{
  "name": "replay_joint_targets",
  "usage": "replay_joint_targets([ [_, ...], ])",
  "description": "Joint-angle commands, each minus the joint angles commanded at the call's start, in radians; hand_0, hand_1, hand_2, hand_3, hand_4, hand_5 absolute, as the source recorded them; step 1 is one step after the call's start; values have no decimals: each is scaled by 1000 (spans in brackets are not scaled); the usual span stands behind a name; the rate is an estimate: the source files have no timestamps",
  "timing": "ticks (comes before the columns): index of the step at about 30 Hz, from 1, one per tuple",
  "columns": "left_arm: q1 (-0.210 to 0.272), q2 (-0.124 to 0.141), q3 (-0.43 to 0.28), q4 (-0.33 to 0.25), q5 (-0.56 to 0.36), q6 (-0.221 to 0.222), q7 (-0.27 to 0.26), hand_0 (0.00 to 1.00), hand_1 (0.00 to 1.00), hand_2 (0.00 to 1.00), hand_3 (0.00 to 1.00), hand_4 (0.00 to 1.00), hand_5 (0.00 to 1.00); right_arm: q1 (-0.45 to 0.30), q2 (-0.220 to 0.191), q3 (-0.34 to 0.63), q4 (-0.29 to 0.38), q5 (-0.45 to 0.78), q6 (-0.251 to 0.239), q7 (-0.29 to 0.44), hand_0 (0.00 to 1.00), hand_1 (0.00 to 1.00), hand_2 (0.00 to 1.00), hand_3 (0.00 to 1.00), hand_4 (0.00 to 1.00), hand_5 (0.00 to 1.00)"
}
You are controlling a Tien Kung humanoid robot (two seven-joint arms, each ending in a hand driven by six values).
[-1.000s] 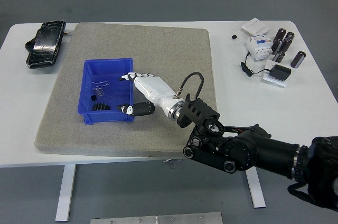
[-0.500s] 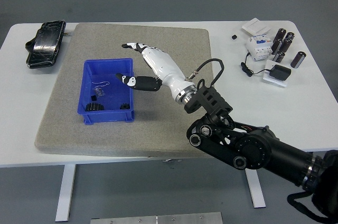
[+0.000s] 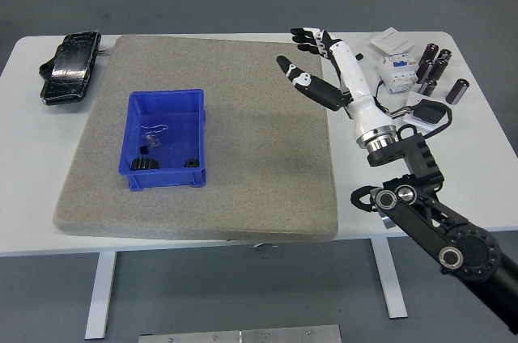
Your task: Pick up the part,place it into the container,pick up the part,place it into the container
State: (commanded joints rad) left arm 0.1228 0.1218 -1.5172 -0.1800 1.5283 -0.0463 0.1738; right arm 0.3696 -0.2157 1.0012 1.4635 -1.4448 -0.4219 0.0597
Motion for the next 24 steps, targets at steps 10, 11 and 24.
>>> replay_joint_targets([
  [10,-14,13,15,0,-27,0,-13,663,620,583,584,659,547,-175,-2,204,-12,179,-17,109,750,706,740,723,813,518],
  [11,-14,13,18,0,-33,0,-15,663,620,583,584,659,547,-196,5,219,-14,200,-18,116,750,706,740,723,813,518],
  [24,-23,23,17,0,-44,2,-22,663,619,581,583,671,533,-272,16,351,5,255,-13,134,718,677,716,683,767,490],
])
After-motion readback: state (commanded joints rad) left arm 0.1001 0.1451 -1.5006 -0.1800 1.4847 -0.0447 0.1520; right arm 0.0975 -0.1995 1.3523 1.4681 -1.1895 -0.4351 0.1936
